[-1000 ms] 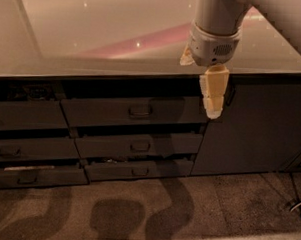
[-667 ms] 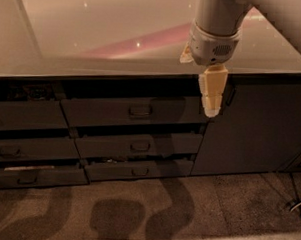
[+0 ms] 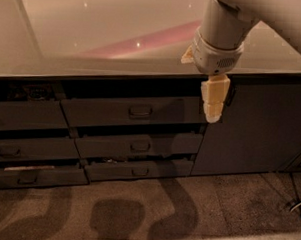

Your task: Open top drawer

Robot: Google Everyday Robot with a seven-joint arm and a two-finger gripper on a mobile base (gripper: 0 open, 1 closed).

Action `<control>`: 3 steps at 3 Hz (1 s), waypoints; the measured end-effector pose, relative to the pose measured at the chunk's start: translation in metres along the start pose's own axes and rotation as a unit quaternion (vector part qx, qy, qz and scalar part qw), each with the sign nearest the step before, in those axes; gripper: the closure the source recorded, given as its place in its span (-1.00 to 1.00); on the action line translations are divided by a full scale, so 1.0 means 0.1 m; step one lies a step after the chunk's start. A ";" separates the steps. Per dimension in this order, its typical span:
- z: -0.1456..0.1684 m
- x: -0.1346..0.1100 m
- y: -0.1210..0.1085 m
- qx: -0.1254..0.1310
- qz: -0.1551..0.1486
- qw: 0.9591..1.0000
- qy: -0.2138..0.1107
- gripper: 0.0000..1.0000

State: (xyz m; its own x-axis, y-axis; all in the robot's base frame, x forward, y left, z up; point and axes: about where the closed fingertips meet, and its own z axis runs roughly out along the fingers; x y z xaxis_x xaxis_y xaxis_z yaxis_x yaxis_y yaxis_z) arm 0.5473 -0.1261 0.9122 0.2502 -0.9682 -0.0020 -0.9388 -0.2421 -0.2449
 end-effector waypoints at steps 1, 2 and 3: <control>0.14 0.00 0.24 0.030 -0.032 0.999 -0.014 -1.00; 0.36 0.04 0.39 0.070 -0.053 0.995 -0.049 -1.00; 0.47 0.03 0.47 0.106 -0.061 0.990 -0.074 -1.00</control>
Offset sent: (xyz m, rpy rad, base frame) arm -0.0306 -0.0140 -0.0669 0.2211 -0.2294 0.1991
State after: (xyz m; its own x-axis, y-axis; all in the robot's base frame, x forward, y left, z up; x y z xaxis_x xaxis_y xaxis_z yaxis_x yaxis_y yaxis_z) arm 0.5156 -0.1376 0.8550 0.4062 -0.9085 -0.0979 -0.8322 -0.3236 -0.4503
